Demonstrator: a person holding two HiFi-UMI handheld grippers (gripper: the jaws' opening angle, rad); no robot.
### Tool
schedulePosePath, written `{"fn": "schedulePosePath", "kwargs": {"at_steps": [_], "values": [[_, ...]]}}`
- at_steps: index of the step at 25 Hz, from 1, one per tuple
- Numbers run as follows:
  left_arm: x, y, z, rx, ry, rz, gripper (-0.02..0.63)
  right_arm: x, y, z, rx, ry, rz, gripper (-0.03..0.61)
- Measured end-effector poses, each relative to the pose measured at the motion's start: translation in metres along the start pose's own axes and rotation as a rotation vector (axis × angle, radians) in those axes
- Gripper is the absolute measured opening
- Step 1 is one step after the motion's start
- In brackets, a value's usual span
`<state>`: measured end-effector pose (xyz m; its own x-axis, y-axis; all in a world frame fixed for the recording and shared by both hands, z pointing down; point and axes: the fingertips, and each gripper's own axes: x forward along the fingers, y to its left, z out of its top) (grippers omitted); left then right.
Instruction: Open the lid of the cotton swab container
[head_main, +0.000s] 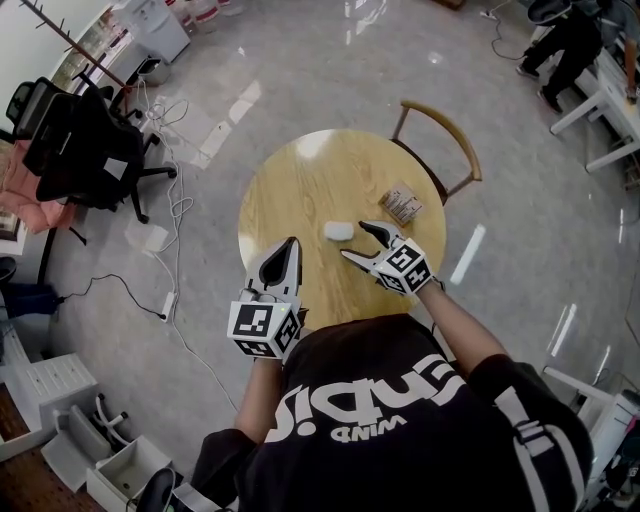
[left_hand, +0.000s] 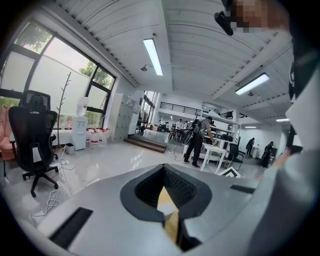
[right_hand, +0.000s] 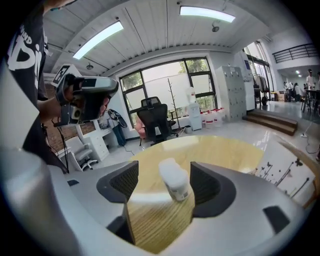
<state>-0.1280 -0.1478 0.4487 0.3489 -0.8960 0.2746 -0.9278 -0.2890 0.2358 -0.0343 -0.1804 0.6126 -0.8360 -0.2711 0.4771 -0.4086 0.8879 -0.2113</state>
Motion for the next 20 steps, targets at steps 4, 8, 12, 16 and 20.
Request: {"fn": "schedulePosePath", "kwargs": {"at_steps": [4, 8, 12, 16, 20], "values": [[-0.002, 0.004, 0.001, -0.001, 0.004, 0.013, 0.008, 0.018, -0.006, -0.014, 0.0, 0.037, 0.003, 0.302], [-0.004, 0.008, -0.001, -0.01, 0.007, 0.028, 0.008, 0.037, -0.01, -0.023, -0.002, 0.073, 0.014, 0.302], [-0.005, 0.007, -0.003, -0.012, 0.008, 0.035, 0.008, 0.046, -0.016, -0.034, -0.005, 0.111, 0.011, 0.302], [-0.007, 0.009, -0.007, -0.016, 0.013, 0.047, 0.008, 0.053, -0.019, -0.044, -0.017, 0.14, 0.021, 0.302], [-0.008, 0.008, -0.01, -0.022, 0.023, 0.056, 0.008, 0.059, -0.021, -0.054, -0.026, 0.167, 0.028, 0.302]]}}
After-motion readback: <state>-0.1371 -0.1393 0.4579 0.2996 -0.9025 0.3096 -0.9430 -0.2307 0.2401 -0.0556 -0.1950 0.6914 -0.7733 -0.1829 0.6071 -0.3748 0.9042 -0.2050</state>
